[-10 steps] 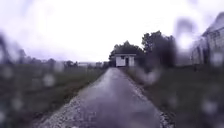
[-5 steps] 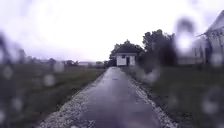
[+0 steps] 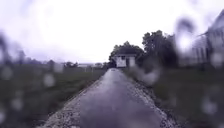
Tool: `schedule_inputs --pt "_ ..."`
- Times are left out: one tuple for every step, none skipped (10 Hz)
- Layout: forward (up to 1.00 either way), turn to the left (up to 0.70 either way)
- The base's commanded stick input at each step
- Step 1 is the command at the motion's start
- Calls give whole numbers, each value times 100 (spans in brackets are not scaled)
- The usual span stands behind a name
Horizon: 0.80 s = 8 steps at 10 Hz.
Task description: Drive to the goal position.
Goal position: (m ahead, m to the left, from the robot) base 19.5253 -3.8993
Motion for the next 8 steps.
schedule_inputs --pt "67 0" --pt "67 0" --pt "67 0" --pt "68 0" --pt "67 0" --pt "68 0" --pt "68 0" --pt "69 0"
